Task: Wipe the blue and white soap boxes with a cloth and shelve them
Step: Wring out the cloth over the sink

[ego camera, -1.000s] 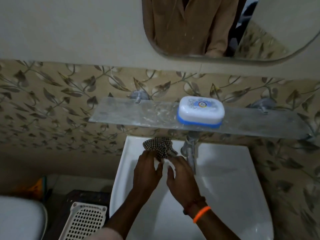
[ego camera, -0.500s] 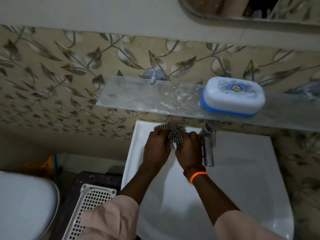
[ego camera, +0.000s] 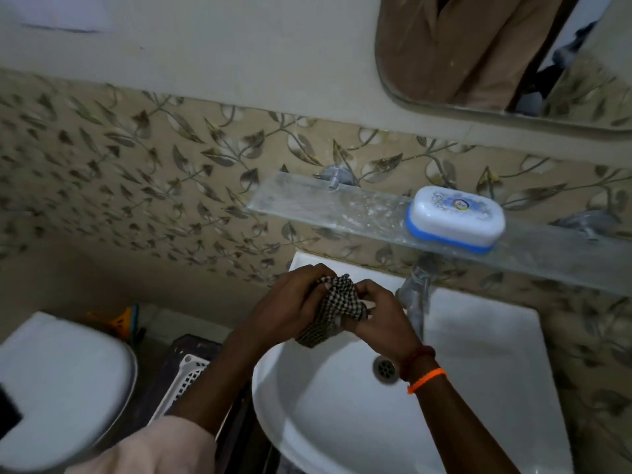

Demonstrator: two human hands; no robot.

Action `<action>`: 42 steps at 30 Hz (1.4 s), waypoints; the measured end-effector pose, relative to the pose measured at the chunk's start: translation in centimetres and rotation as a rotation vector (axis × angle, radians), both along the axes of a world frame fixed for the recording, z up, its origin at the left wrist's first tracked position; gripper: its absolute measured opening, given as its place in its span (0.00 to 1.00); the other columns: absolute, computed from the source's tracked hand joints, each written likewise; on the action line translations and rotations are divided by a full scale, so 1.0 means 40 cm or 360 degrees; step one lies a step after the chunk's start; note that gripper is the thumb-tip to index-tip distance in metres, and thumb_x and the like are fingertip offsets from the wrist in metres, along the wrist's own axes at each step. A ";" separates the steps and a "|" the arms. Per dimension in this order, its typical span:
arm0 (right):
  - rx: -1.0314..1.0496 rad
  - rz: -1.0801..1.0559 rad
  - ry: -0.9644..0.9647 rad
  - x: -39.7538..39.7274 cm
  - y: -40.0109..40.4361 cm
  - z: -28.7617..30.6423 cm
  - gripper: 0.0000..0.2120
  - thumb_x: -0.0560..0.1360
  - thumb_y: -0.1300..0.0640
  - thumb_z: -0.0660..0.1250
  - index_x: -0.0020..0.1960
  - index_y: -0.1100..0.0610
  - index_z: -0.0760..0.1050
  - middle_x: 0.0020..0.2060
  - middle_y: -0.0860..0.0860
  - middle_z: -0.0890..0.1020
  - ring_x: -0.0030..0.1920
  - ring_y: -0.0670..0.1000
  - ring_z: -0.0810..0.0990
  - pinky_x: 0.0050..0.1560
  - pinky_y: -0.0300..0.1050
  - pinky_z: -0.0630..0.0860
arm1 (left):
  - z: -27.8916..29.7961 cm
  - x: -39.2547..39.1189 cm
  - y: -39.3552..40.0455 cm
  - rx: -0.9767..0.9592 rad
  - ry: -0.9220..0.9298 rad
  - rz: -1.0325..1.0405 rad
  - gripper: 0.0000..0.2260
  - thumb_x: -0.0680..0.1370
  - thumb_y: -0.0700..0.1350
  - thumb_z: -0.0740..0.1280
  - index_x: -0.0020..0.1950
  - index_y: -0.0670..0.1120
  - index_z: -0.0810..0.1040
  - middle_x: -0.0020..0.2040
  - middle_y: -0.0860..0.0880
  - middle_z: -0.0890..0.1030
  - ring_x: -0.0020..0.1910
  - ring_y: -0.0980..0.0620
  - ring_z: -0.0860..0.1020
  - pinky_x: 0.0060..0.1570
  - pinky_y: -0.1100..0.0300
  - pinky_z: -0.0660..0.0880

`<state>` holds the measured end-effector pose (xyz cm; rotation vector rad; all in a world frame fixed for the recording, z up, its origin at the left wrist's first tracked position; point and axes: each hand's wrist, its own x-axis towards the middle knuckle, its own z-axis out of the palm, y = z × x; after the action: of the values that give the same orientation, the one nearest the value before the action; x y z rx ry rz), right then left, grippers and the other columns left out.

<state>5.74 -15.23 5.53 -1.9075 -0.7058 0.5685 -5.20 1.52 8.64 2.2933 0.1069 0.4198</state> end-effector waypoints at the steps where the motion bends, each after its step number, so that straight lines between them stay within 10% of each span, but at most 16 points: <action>1: -0.0012 0.0110 0.0009 -0.010 0.001 0.023 0.22 0.64 0.59 0.81 0.54 0.52 0.77 0.50 0.45 0.84 0.54 0.39 0.80 0.50 0.41 0.77 | 0.018 -0.024 0.001 0.0024 -0.0012 -0.0007 0.09 0.84 0.44 0.60 0.56 0.45 0.79 0.48 0.49 0.83 0.47 0.50 0.80 0.49 0.50 0.77; 5: 0.0095 0.0463 -0.0107 -0.056 0.022 0.123 0.40 0.62 0.54 0.84 0.69 0.44 0.69 0.61 0.41 0.80 0.61 0.36 0.76 0.56 0.28 0.71 | 0.056 -0.115 0.003 0.0139 -0.0038 0.0036 0.08 0.84 0.40 0.63 0.59 0.45 0.80 0.50 0.48 0.84 0.47 0.51 0.80 0.48 0.53 0.76; 11: -0.0004 0.0938 -0.0429 -0.144 0.112 0.273 0.16 0.66 0.49 0.81 0.52 0.50 0.84 0.46 0.47 0.87 0.51 0.46 0.84 0.55 0.53 0.81 | 0.081 -0.295 -0.010 -0.0095 -0.0140 0.0258 0.11 0.84 0.39 0.64 0.65 0.45 0.79 0.58 0.50 0.84 0.56 0.55 0.82 0.55 0.60 0.77; 17: -0.0068 0.1334 -0.0748 -0.302 0.224 0.333 0.03 0.72 0.52 0.76 0.41 0.50 0.85 0.33 0.46 0.84 0.35 0.41 0.81 0.38 0.45 0.78 | 0.087 -0.503 -0.028 -0.0875 -0.0397 0.0755 0.10 0.83 0.40 0.67 0.62 0.41 0.70 0.50 0.29 0.80 0.45 0.42 0.81 0.40 0.44 0.77; 24: 0.0034 0.1710 -0.0756 -0.515 0.373 0.316 0.04 0.75 0.61 0.71 0.45 0.57 0.85 0.39 0.51 0.87 0.39 0.46 0.83 0.43 0.50 0.81 | -0.028 -0.770 0.009 -0.0900 -0.0207 0.1041 0.08 0.77 0.46 0.76 0.54 0.46 0.86 0.49 0.47 0.89 0.50 0.49 0.86 0.48 0.48 0.82; 29: 0.0004 0.1704 -0.0538 -0.578 0.483 0.205 0.03 0.75 0.63 0.72 0.45 0.58 0.85 0.36 0.43 0.85 0.38 0.36 0.81 0.41 0.34 0.77 | -0.195 -0.926 0.068 -0.1106 0.0093 0.1147 0.09 0.76 0.47 0.78 0.54 0.46 0.88 0.54 0.48 0.89 0.54 0.47 0.87 0.54 0.52 0.83; 33: -0.0132 0.1574 -0.0406 -0.567 0.566 0.038 0.02 0.76 0.62 0.71 0.46 0.59 0.83 0.41 0.54 0.87 0.44 0.50 0.83 0.49 0.50 0.79 | -0.327 -0.988 0.102 -0.1547 0.0025 0.1397 0.14 0.72 0.51 0.80 0.54 0.46 0.89 0.53 0.45 0.89 0.52 0.46 0.87 0.50 0.56 0.82; 42: -0.0725 0.1437 -0.0212 -0.451 0.678 -0.392 0.03 0.78 0.62 0.69 0.46 0.56 0.78 0.43 0.55 0.82 0.47 0.51 0.79 0.51 0.45 0.73 | -0.633 -0.940 0.113 -0.2161 -0.0193 0.1826 0.04 0.77 0.36 0.74 0.51 0.42 0.85 0.48 0.47 0.89 0.46 0.48 0.87 0.41 0.57 0.84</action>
<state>-12.29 11.89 -10.14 -1.9739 -1.6590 1.2450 -42.82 6.02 -16.69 0.6800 1.2378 0.7202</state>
